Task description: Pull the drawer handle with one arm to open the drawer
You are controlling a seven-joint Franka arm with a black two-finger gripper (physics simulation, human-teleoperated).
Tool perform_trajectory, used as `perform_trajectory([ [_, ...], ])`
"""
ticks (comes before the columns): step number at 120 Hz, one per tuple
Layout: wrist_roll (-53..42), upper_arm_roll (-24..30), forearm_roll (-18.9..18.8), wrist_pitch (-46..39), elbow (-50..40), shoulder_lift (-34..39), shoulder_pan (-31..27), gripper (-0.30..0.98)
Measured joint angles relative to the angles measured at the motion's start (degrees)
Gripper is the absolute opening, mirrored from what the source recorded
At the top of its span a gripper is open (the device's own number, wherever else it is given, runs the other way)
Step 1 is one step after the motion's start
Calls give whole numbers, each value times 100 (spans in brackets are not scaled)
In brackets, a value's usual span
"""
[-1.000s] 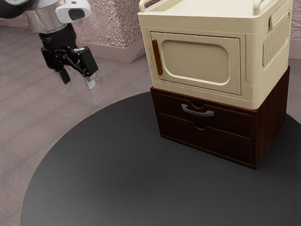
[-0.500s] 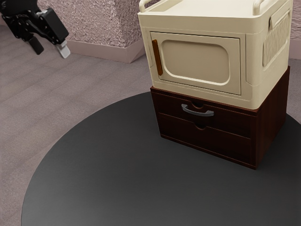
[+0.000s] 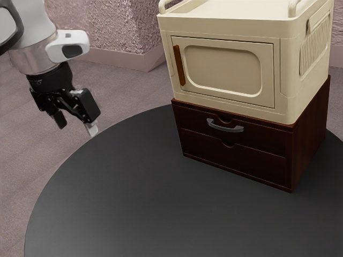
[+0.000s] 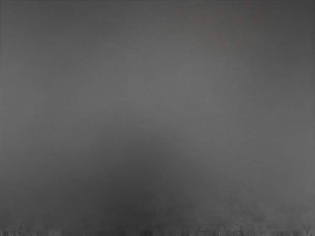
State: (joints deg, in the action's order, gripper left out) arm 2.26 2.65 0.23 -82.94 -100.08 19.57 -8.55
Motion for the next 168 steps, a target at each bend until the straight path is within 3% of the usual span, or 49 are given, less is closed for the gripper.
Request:
perform_trajectory([
  [19,153,-6,580,565,-848,791,338,69],
  [28,-54,-24,636,468,-1054,918,403,68],
  [56,-2610,93,481,-694,-1186,909,425,68],
  [80,-4666,143,458,-1652,-1213,394,492,69],
  [106,-6255,221,442,-2469,-1189,39,598,69],
  [134,-7400,576,492,-3260,-1021,-488,724,69],
  [168,-8257,695,581,-3590,-469,-1277,723,69],
])
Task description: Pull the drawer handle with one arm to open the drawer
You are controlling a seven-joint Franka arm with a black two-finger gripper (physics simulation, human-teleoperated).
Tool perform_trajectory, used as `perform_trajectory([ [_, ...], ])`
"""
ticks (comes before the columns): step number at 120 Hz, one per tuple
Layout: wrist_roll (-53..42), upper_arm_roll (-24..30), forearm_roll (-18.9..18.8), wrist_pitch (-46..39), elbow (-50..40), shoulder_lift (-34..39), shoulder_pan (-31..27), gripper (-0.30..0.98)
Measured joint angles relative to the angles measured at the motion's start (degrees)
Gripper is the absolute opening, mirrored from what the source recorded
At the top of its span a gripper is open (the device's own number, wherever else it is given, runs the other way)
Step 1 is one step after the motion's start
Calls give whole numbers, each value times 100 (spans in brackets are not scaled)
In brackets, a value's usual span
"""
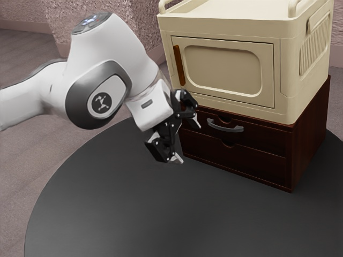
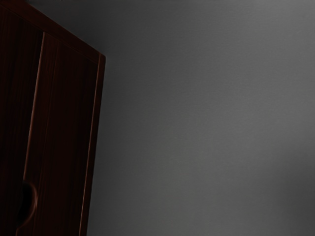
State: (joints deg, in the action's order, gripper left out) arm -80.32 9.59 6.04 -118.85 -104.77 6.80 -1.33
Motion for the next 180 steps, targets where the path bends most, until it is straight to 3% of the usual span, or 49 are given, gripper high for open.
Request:
perform_trajectory([
  [67,-798,141,20,-221,33,-284,4,69],
  [180,-1180,7,-2,-424,486,-880,-170,69],
])
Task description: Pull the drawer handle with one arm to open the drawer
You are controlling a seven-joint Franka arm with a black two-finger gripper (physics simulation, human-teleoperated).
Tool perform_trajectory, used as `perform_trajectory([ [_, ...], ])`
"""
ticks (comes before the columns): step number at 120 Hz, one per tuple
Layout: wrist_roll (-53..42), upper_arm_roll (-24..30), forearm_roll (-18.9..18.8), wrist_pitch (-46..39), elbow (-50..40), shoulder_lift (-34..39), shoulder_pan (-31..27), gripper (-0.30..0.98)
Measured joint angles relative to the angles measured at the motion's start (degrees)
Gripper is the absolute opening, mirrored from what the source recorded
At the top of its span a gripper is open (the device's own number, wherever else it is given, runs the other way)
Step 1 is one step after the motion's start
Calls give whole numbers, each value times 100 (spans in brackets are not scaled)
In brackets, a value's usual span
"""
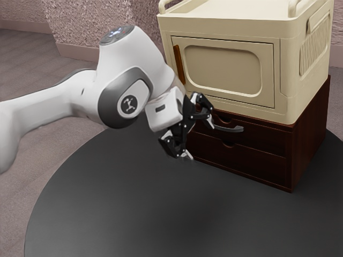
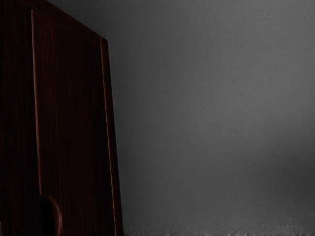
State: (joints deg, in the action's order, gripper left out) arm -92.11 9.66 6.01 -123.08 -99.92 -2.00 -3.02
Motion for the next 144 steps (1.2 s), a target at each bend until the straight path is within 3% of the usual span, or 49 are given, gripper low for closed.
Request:
perform_trajectory([
  [144,-92,-127,0,-156,569,-670,53,69],
])
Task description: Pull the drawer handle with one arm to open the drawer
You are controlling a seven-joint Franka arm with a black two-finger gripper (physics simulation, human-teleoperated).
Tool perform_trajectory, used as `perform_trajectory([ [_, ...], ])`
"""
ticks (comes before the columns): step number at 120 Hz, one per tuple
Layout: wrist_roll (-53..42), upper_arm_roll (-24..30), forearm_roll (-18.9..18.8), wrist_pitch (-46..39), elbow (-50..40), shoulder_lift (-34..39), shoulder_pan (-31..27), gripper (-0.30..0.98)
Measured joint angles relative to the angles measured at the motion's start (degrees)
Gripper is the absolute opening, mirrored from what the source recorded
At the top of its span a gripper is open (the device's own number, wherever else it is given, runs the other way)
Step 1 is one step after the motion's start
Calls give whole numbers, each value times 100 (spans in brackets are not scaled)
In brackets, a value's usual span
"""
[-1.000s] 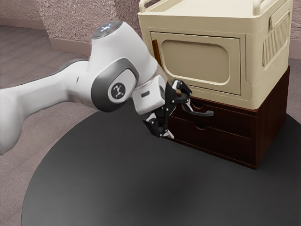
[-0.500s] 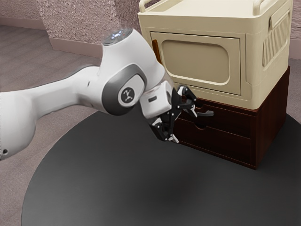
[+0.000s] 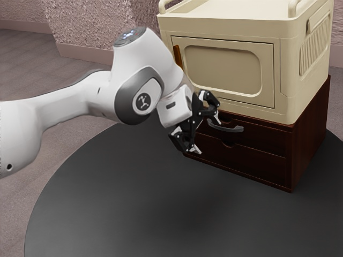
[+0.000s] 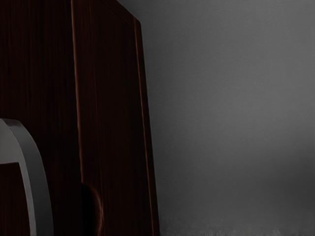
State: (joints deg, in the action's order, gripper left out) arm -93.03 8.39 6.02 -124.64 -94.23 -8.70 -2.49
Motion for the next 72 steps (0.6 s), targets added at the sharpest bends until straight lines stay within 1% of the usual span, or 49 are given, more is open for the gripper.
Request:
perform_trajectory([
  [47,-8,-4,4,-7,243,-342,25,69],
  [72,-7,-4,10,-9,233,-367,27,68],
])
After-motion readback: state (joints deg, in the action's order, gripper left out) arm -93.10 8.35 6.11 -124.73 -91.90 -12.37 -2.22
